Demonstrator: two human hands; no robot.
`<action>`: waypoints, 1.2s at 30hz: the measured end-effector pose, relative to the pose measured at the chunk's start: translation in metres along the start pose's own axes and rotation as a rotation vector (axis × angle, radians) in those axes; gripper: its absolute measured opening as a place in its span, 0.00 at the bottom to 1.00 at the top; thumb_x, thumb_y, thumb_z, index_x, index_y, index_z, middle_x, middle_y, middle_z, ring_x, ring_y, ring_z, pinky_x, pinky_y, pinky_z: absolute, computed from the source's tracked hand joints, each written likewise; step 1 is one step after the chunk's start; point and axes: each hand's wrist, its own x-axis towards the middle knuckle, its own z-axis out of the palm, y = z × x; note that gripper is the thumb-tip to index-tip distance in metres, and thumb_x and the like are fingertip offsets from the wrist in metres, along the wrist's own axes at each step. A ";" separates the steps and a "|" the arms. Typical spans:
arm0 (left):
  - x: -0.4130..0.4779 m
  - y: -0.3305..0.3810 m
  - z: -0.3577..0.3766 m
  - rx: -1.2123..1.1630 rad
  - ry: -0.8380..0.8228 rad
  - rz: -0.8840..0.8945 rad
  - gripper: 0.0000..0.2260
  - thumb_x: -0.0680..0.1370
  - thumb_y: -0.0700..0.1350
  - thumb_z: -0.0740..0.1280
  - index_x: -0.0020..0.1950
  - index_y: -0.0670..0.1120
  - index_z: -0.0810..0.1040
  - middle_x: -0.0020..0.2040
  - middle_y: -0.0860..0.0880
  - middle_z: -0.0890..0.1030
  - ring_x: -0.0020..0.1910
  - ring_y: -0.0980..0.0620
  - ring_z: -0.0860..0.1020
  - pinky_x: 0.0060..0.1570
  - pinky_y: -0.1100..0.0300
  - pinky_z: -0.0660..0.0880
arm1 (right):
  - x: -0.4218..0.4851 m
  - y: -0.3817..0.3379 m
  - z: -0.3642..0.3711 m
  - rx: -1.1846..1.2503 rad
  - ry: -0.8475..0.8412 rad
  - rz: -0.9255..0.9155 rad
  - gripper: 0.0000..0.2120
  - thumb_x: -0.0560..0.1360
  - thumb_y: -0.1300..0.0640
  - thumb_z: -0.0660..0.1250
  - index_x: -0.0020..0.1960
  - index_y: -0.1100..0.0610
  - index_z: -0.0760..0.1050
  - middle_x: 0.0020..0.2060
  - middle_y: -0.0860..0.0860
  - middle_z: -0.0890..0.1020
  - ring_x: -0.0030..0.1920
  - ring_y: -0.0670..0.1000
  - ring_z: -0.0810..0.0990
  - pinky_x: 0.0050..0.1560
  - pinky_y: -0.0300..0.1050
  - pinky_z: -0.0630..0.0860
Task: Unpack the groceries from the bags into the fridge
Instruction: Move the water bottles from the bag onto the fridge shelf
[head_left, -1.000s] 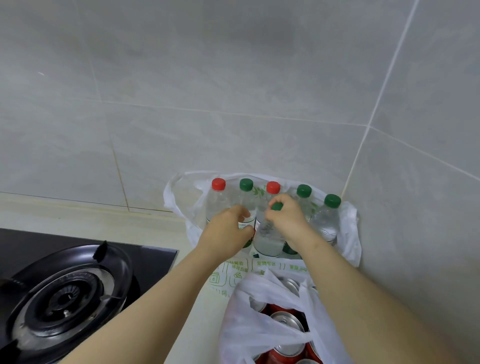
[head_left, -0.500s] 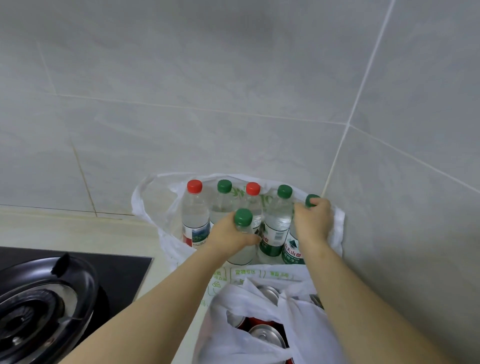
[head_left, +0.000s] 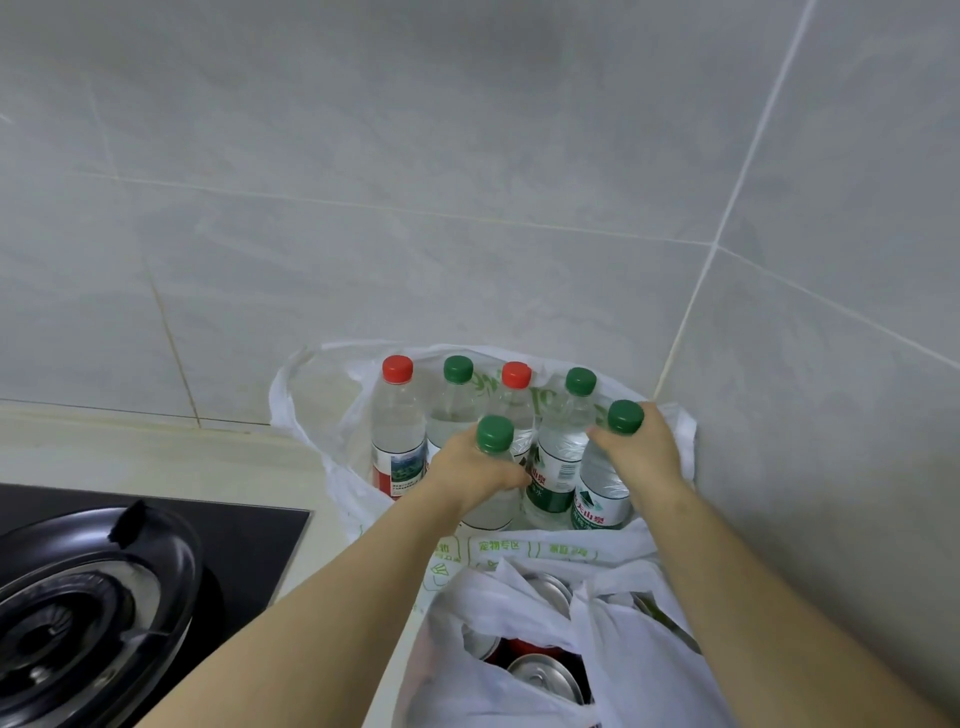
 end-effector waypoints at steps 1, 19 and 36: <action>-0.001 0.000 0.000 -0.003 -0.002 -0.003 0.10 0.69 0.37 0.71 0.36 0.46 0.71 0.34 0.51 0.75 0.37 0.54 0.73 0.38 0.62 0.70 | -0.002 0.000 0.001 0.020 -0.017 0.001 0.12 0.72 0.62 0.70 0.52 0.57 0.70 0.41 0.50 0.76 0.47 0.53 0.75 0.49 0.45 0.70; 0.001 -0.006 0.001 -0.034 0.031 -0.040 0.12 0.67 0.38 0.73 0.49 0.42 0.78 0.47 0.45 0.82 0.48 0.48 0.78 0.50 0.56 0.74 | -0.030 -0.009 0.020 0.099 -0.226 0.002 0.09 0.67 0.65 0.67 0.40 0.54 0.70 0.34 0.49 0.75 0.38 0.51 0.73 0.41 0.45 0.71; -0.016 -0.002 0.003 -0.032 0.130 -0.098 0.13 0.66 0.39 0.74 0.49 0.46 0.78 0.47 0.47 0.81 0.49 0.48 0.77 0.47 0.57 0.73 | -0.050 -0.010 0.007 0.148 -0.388 0.174 0.06 0.71 0.62 0.69 0.38 0.55 0.73 0.36 0.49 0.77 0.41 0.48 0.74 0.39 0.40 0.69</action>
